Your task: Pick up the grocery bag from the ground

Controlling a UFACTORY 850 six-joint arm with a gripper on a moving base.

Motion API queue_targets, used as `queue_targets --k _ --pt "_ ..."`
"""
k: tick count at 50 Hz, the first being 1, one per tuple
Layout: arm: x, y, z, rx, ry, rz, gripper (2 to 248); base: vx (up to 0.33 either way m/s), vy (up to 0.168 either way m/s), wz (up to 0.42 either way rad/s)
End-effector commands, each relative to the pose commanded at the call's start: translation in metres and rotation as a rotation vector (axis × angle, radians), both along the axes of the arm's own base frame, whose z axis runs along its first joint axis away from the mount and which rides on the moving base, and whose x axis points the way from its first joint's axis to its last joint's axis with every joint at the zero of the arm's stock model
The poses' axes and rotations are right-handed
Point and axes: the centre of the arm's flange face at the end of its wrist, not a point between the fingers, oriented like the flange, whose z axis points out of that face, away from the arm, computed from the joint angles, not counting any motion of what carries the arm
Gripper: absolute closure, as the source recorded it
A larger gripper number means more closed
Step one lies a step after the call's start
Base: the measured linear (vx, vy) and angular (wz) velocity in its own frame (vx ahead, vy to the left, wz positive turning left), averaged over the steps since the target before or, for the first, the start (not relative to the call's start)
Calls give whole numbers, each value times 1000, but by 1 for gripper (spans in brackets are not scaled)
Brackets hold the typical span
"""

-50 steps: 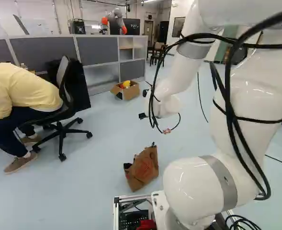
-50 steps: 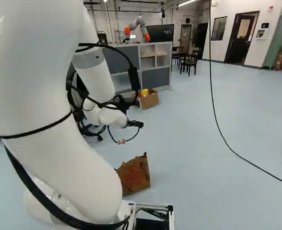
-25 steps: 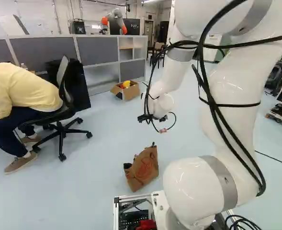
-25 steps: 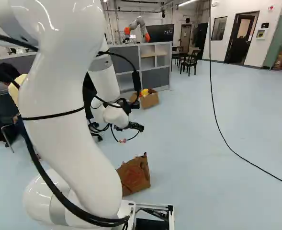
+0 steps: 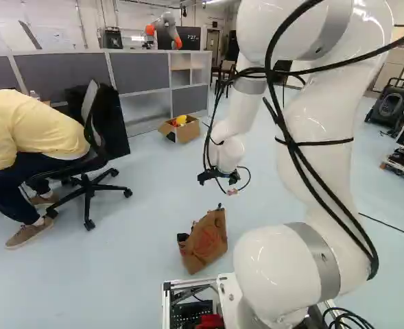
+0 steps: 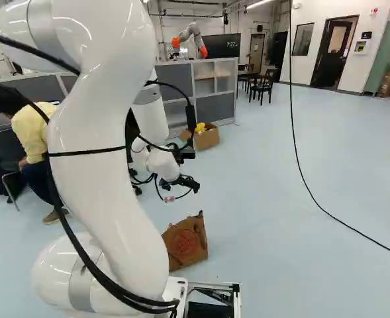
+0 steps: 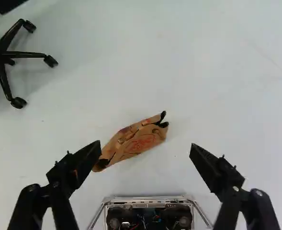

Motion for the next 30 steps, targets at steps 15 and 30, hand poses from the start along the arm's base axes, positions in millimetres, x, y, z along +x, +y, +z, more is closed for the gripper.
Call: queue_targets --k 15,30 --pt "12 3 -20 -1 30 5 3 0 0 0" --pt "24 6 -40 -2 56 12 3 0 0 0"
